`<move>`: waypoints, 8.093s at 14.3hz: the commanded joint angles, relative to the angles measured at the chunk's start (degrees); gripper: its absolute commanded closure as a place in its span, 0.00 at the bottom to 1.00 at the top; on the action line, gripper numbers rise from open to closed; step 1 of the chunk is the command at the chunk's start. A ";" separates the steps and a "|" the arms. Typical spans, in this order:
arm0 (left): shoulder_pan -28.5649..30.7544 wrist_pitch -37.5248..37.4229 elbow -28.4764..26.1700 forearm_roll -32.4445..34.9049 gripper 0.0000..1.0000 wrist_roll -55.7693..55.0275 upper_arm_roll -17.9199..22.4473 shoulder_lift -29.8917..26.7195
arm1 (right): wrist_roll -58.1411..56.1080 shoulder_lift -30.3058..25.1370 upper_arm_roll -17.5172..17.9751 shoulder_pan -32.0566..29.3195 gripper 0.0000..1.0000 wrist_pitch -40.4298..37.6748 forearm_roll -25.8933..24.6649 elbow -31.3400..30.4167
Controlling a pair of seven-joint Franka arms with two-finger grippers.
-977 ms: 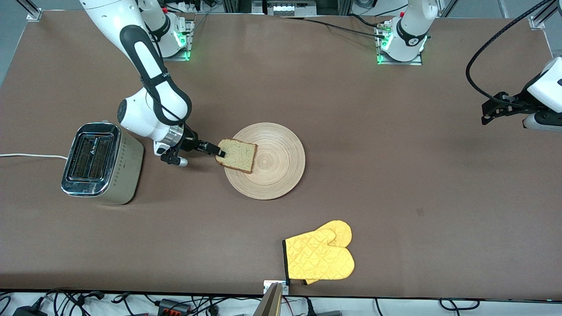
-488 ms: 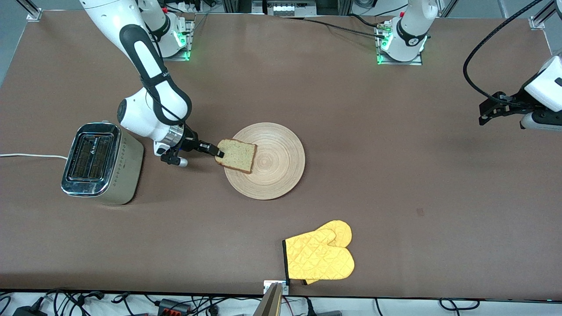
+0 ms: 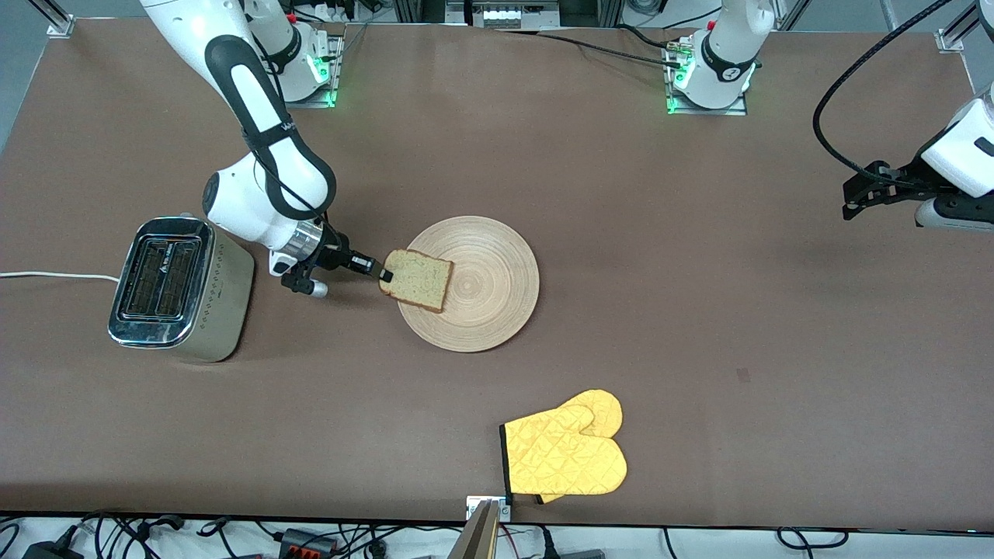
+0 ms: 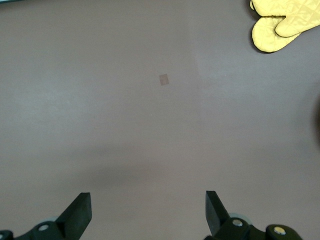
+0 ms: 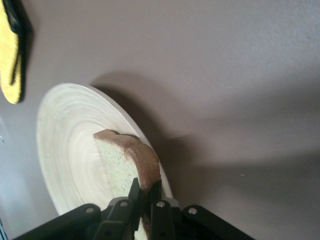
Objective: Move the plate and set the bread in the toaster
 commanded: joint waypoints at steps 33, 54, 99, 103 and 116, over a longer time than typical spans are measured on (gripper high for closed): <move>-0.34 -4.96 1.48 -0.37 0.00 -0.71 -0.50 -0.95 | 11.07 8.53 -13.99 -7.86 1.00 -60.16 -89.27 51.13; -0.34 -4.96 1.48 -0.11 0.00 -0.80 -2.69 -0.86 | 15.04 3.35 -14.34 -7.50 0.00 -64.72 -68.27 55.16; 0.02 -6.01 1.56 0.06 0.00 -0.80 -3.05 -0.86 | 23.66 -19.77 6.84 -30.35 0.00 -55.94 -74.15 31.80; 0.02 -6.01 1.56 0.06 0.00 -0.80 -2.96 -0.86 | 23.83 -19.77 4.66 -28.09 0.00 -55.85 -74.24 31.80; 0.10 -6.19 1.56 0.06 0.00 -0.80 -3.05 -0.95 | 23.66 -20.03 -1.86 -22.09 0.00 -55.76 -74.24 31.53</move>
